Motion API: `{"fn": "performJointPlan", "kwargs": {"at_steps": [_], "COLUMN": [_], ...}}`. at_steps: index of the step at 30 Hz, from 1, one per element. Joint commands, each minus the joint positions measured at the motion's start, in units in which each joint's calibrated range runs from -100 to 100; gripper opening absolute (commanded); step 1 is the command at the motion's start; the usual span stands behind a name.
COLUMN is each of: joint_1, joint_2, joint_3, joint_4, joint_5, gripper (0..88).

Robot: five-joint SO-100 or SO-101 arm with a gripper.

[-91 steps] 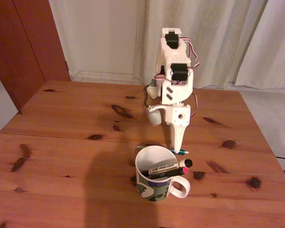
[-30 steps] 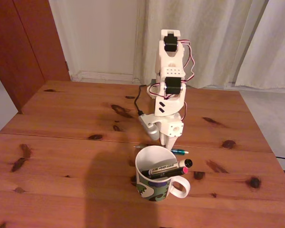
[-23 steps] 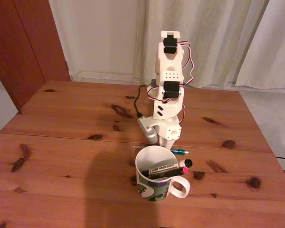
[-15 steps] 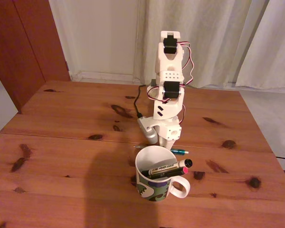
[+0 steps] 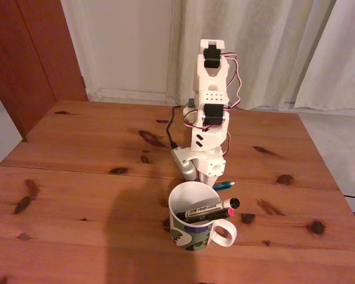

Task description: Clean up the desk and place the pens and markers into the cup

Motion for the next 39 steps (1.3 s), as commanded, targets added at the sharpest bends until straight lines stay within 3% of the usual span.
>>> {"fn": "performJointPlan", "kwargs": {"at_steps": [1,39], "joint_1": [0.0,-0.1], "joint_2": [-1.0,-20.2], "joint_3": [-2.2,-13.2], "joint_4": [-0.5,-0.5], "joint_5": [-0.1,-2.5], "gripper": [1.0,1.0]}}
